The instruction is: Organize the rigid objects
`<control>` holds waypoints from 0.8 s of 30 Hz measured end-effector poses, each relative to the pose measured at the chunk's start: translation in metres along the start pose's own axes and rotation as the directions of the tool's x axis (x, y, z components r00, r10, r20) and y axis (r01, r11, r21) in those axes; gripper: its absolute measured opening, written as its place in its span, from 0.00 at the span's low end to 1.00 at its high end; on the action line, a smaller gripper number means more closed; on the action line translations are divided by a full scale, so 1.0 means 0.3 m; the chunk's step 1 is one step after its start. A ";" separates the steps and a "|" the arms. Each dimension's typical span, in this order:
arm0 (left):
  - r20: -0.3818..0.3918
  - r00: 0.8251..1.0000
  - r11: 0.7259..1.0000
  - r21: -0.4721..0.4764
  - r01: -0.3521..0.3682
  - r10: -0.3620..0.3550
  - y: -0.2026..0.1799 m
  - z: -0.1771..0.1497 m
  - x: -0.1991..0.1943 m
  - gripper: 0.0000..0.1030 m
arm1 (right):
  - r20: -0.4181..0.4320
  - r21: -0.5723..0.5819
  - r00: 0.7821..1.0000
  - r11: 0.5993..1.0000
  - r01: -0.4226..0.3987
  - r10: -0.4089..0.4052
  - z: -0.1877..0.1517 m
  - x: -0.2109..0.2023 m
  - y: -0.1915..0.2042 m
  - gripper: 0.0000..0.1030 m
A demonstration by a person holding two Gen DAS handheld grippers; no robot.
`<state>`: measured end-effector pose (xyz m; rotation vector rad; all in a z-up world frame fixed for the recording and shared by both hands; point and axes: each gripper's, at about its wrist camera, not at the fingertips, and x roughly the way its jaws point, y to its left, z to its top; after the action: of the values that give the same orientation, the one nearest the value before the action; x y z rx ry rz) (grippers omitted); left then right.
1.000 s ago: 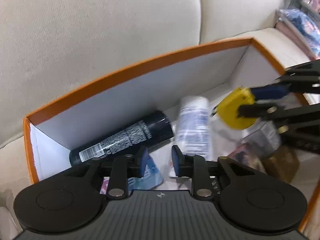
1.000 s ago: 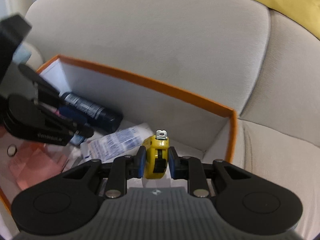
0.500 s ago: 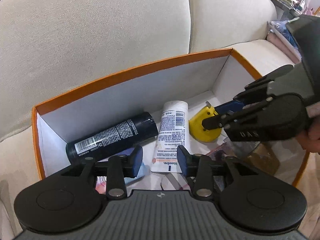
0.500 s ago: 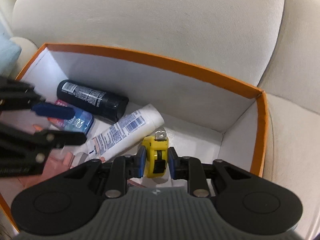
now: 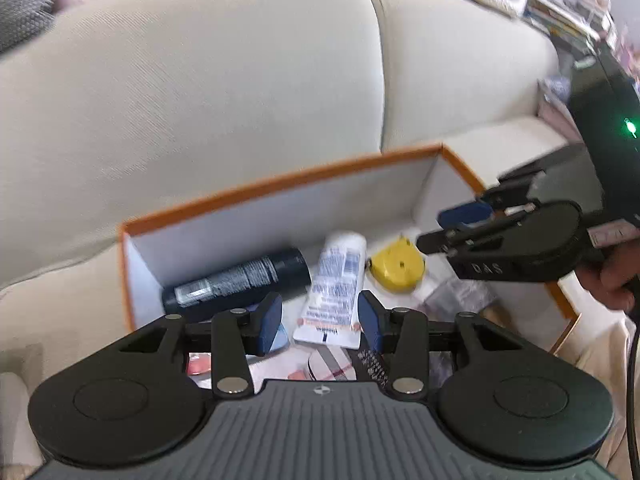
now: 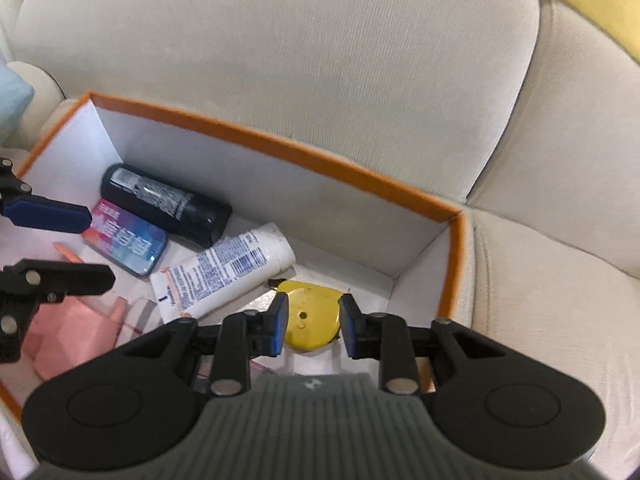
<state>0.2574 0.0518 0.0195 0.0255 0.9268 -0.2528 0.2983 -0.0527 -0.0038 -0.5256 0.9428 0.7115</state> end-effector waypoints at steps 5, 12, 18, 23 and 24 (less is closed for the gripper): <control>0.098 0.993 0.997 -0.058 -0.059 0.064 -0.023 0.009 -0.139 0.48 | 0.070 0.015 0.998 1.000 -0.006 0.005 -0.002 -0.142 -0.016 0.34; 0.299 0.932 0.978 -0.100 -0.184 0.206 -0.097 -0.011 -0.324 0.59 | 0.214 0.055 0.977 0.998 -0.012 0.000 -0.060 -0.366 -0.024 0.45; 0.401 0.857 0.946 -0.107 -0.306 0.323 -0.178 -0.077 -0.416 0.92 | 0.365 0.131 0.931 0.991 -0.015 -0.034 -0.170 -0.533 -0.004 0.66; 0.430 0.811 0.918 -0.171 -0.359 0.397 -0.224 -0.149 -0.464 0.99 | 0.445 0.185 0.892 0.983 -0.011 -0.074 -0.271 -0.604 0.051 0.87; 0.427 0.802 0.909 -0.190 -0.371 0.417 -0.229 -0.161 -0.465 1.00 | 0.456 0.198 0.886 0.980 -0.012 -0.081 -0.292 -0.611 0.063 0.88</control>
<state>0.1239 0.0199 0.1072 0.0662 0.4381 0.1772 0.1647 -0.1575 0.1092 -0.1806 0.5423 0.6632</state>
